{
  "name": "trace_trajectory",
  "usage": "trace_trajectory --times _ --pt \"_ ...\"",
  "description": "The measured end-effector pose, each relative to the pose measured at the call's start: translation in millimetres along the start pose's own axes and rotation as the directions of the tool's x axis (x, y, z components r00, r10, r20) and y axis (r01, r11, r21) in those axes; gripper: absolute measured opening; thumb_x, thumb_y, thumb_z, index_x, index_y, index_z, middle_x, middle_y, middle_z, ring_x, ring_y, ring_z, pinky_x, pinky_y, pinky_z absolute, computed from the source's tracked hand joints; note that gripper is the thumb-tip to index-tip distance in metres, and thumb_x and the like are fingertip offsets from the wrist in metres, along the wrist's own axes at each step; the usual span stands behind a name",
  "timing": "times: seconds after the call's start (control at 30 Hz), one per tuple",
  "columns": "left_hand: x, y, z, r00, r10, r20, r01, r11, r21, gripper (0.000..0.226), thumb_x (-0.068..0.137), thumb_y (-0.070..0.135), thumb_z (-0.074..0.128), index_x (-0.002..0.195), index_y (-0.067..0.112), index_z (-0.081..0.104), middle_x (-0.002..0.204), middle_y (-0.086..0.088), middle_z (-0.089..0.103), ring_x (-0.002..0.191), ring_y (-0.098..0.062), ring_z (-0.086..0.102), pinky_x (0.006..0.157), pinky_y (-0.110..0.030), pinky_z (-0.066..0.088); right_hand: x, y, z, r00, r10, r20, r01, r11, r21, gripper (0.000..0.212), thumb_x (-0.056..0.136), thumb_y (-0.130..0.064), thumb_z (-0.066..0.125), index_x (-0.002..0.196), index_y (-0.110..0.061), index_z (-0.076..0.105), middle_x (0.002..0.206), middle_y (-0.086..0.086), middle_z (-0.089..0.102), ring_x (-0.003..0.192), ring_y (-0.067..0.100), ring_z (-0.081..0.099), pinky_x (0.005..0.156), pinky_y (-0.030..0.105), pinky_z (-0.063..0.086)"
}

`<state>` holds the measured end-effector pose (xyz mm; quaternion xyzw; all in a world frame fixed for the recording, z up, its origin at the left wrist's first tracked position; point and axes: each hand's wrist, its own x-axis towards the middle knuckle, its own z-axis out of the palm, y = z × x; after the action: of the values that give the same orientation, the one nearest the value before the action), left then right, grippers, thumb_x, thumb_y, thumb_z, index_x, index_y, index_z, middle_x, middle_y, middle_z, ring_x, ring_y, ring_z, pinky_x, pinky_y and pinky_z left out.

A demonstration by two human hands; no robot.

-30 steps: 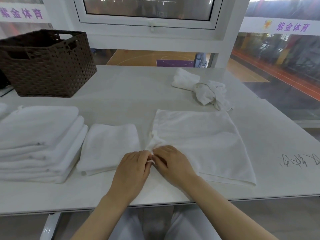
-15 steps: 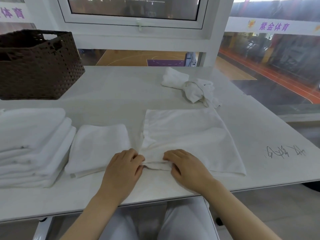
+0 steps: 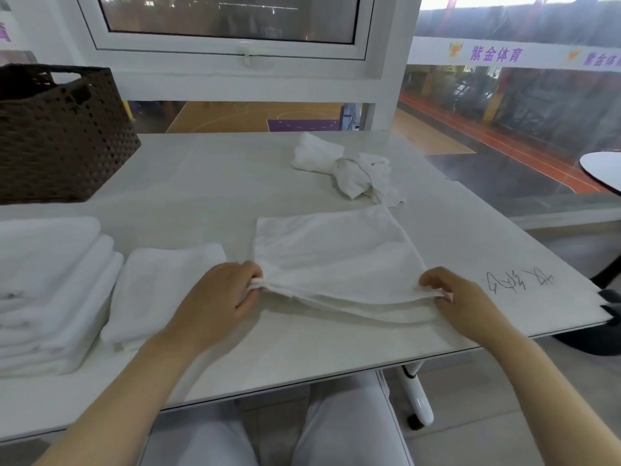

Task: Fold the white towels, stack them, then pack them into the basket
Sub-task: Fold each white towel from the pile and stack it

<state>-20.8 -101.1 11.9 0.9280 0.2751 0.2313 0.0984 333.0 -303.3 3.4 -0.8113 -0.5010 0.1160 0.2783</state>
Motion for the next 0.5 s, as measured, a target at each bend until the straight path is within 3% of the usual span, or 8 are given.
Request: trace_trajectory --times 0.07,0.17,0.27,0.37,0.43,0.5 --pt "20.6 2.5 -23.9 0.998 -0.049 -0.042 0.044 0.992 -0.115 0.01 0.099 0.034 0.051 0.093 0.026 0.051 0.075 0.009 0.057 0.063 -0.008 0.05 0.055 -0.026 0.035 12.8 -6.0 -23.2 1.0 0.018 -0.002 -0.018 0.984 0.176 0.042 0.081 0.013 0.048 0.093 -0.025 0.059 0.102 -0.015 0.07 0.104 0.006 0.063 0.083 0.027 0.044" --pt "58.0 8.9 -65.2 0.994 -0.065 -0.086 0.051 0.986 -0.162 0.01 0.1 0.034 0.05 0.096 0.025 0.051 0.082 0.009 0.06 0.064 -0.007 0.052 0.055 -0.02 0.035 38.9 -26.8 -61.6 0.999 -0.043 0.02 0.032 0.923 0.383 0.046 0.078 0.026 0.041 0.081 -0.019 0.05 0.099 -0.001 0.074 0.103 0.026 0.065 0.086 0.041 0.046" --pt "99.2 11.9 -111.2 0.982 -0.072 -0.176 0.039 0.982 -0.187 0.011 0.101 0.033 0.049 0.098 0.023 0.052 0.086 0.01 0.059 0.075 0.0 0.054 0.06 -0.017 0.036 64.1 -67.6 -110.1 0.988 -0.151 0.035 0.119 0.883 0.455 0.047 0.081 0.031 0.043 0.076 -0.016 0.043 0.092 0.0 0.073 0.09 0.023 0.062 0.078 0.034 0.045" --pt "131.0 15.8 -157.4 0.941 -0.126 -0.315 0.055 0.973 -0.225 0.011 0.1 0.03 0.052 0.101 0.019 0.055 0.087 0.0 0.061 0.077 -0.016 0.054 0.068 -0.033 0.039 75.5 -118.8 -157.3 0.949 -0.306 -0.079 0.299 0.786 0.541 0.048 0.079 0.033 0.045 0.07 -0.013 0.035 0.091 0.008 0.067 0.08 0.019 0.058 0.076 0.031 0.045" --pt "143.2 17.4 -178.5 0.922 -0.144 -0.359 0.062 0.971 -0.23 0.012 0.1 0.029 0.051 0.102 0.017 0.054 0.093 -0.01 0.063 0.085 -0.029 0.057 0.076 -0.041 0.046 75.8 -141.7 -174.8 0.916 -0.37 -0.158 0.384 0.688 0.616 0.049 0.075 0.036 0.038 0.065 -0.011 0.033 0.081 0.005 0.067 0.073 0.017 0.06 0.071 0.026 0.049" --pt "146.5 18.2 -189.1 0.94 -0.118 -0.319 0.066 0.983 -0.169 0.013 0.101 0.03 0.048 0.101 0.017 0.053 0.095 -0.012 0.064 0.089 -0.032 0.06 0.08 -0.046 0.05 76.9 -154.8 -182.9 0.9 -0.399 -0.176 0.423 0.7 0.575 0.053 0.077 0.032 0.039 0.056 -0.015 0.049 0.075 -0.002 0.069 0.069 0.01 0.063 0.066 0.018 0.05"
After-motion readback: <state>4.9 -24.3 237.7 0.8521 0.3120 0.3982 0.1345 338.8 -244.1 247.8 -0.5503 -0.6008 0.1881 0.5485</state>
